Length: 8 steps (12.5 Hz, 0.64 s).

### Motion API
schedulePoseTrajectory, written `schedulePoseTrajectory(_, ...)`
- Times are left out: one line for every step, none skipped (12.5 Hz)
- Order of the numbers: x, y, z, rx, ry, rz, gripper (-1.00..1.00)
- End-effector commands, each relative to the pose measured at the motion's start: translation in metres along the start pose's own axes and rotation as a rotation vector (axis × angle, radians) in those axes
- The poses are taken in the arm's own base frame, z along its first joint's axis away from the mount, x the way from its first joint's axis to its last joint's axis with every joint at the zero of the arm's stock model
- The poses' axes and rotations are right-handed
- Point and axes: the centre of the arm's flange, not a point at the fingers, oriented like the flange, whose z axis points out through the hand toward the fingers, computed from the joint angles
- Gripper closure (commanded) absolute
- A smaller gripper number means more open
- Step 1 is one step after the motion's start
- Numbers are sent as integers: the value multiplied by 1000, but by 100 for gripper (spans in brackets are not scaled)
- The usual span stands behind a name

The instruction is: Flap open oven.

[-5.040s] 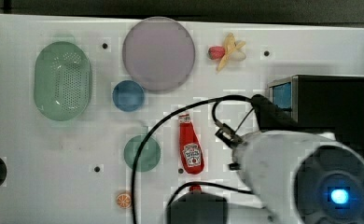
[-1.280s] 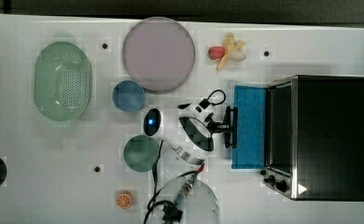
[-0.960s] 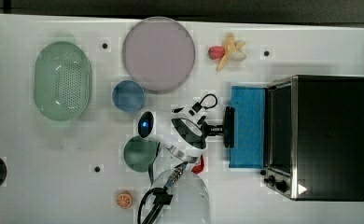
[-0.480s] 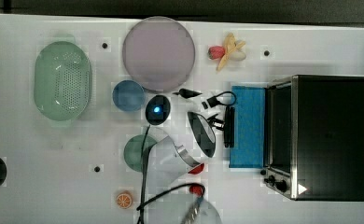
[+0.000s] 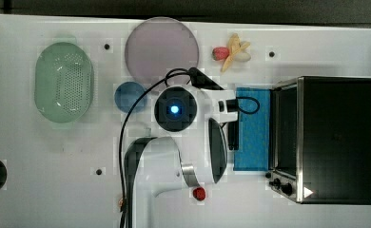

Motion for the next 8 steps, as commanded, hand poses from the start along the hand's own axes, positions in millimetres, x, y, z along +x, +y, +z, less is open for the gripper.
schedulePoseTrajectory(3, 23, -49, 62, -107, 190, 65)
schedulePoseTrajectory(3, 31, -74, 91, -140, 225, 65)
schedulePoseTrajectory(6, 38, -104, 117, -133, 237, 65)
schedulePoseTrajectory(9, 45, -133, 135, -118, 242, 65)
schedulePoseTrajectory(9, 53, -156, 128, -129, 244, 65)
schedulePoseTrajectory(10, 61, -174, 110, -148, 245, 65)
schedulePoseTrajectory(11, 67, -190, 87, -169, 248, 65)
schedulePoseTrajectory(14, 72, -201, 64, -193, 253, 65)
